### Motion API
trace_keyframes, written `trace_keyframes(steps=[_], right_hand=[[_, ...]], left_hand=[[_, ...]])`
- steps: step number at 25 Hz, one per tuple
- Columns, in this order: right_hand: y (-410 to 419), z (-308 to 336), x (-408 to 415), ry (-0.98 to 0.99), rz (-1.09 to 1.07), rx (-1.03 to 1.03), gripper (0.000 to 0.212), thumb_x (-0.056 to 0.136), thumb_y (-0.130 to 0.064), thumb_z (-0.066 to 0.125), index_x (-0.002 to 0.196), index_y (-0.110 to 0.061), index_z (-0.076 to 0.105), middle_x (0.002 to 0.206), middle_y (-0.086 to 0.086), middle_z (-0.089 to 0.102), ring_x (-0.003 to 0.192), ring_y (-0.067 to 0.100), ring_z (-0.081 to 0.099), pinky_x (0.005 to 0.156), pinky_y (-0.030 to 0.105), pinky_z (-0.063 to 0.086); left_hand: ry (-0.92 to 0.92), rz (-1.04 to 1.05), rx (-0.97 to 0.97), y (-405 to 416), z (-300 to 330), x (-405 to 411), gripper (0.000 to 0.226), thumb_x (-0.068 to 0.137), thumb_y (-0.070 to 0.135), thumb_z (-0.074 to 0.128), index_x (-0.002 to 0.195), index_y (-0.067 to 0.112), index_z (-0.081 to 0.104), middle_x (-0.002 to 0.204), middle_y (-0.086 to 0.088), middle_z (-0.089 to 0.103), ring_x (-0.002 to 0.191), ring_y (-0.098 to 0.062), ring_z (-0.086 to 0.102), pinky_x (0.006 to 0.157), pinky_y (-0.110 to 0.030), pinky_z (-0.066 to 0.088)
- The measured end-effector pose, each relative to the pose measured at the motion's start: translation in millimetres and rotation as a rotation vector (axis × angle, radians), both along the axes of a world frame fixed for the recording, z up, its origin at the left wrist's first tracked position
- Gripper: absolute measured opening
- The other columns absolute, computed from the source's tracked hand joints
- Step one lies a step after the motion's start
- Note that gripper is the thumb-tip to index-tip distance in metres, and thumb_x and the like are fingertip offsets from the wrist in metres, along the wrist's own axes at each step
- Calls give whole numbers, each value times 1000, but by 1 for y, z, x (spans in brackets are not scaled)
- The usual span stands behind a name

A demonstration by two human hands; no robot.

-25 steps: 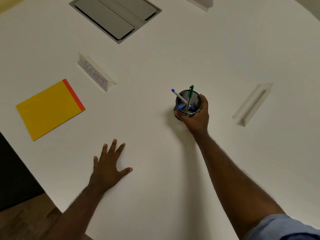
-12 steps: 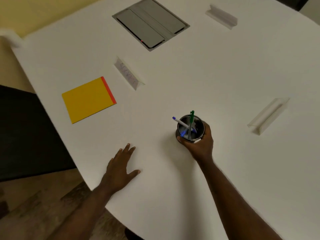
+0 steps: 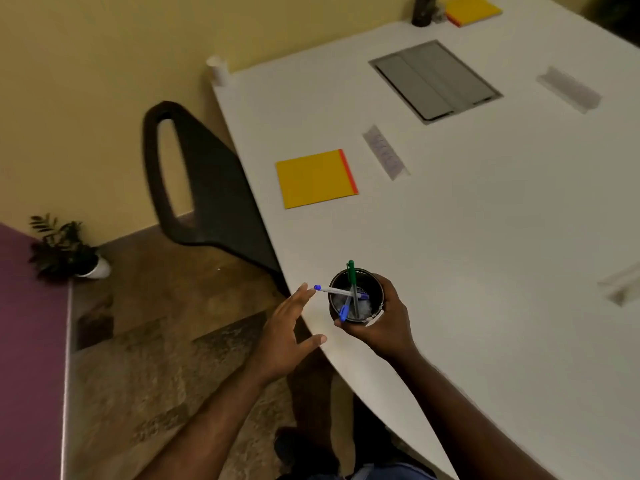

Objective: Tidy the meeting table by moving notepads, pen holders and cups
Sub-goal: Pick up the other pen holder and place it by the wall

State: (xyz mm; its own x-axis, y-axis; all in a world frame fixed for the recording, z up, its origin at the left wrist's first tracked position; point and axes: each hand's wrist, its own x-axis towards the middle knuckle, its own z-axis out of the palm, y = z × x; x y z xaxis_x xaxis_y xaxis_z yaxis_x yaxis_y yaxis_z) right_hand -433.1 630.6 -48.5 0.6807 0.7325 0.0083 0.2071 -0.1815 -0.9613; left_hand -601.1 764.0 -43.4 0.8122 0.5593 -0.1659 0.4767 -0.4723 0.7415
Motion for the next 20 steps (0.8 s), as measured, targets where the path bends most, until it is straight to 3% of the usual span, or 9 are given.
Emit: trace_keyframes(steps=[3,7,12,13,16,20], right_hand=[[34,15,-57,-7,113,7,88,49,-41,93,125,-47,48,122,-27,59,113,-4,58,89,10,47],[84,33,-126,2,249,19,90,52,-44,93,130,-33,50,123,-22,60,114,-1,58,94,16,49],[158,55,-185,-10,391,60,90,50,-32,97,128,-24,52,121,-15,63,114,3,60,96,22,49],[174,58,-194,-16,418,65,90,50,-31,97,128,-26,52,121,-16,63,113,2,60,96,22,49],[223,64,-213,-10,483,86,89,50,-32,96,127,-28,51,120,-18,63,113,2,60,95,22,49],[300,68,-222,43,532,114,90,49,-32,97,128,-26,53,121,-15,64,115,5,60,96,23,50]], left_hand=[[-72,88,4,14,12,-61,89,72,49,74,139,60,16,150,34,18,141,6,19,115,-28,27],[-117,244,55,41,18,-135,90,68,58,71,144,48,23,148,38,17,144,-2,18,113,-26,25],[-281,419,35,87,31,-188,75,66,44,79,133,26,49,137,6,54,128,-10,49,103,-41,46],[-308,454,28,99,34,-195,71,65,40,79,129,31,51,133,6,57,125,-10,52,100,-38,48],[-351,553,47,139,45,-209,69,57,34,75,118,54,49,118,20,62,112,0,58,89,-13,46],[-390,619,48,203,61,-212,68,54,27,77,110,58,52,106,35,63,97,14,60,74,-2,43]])
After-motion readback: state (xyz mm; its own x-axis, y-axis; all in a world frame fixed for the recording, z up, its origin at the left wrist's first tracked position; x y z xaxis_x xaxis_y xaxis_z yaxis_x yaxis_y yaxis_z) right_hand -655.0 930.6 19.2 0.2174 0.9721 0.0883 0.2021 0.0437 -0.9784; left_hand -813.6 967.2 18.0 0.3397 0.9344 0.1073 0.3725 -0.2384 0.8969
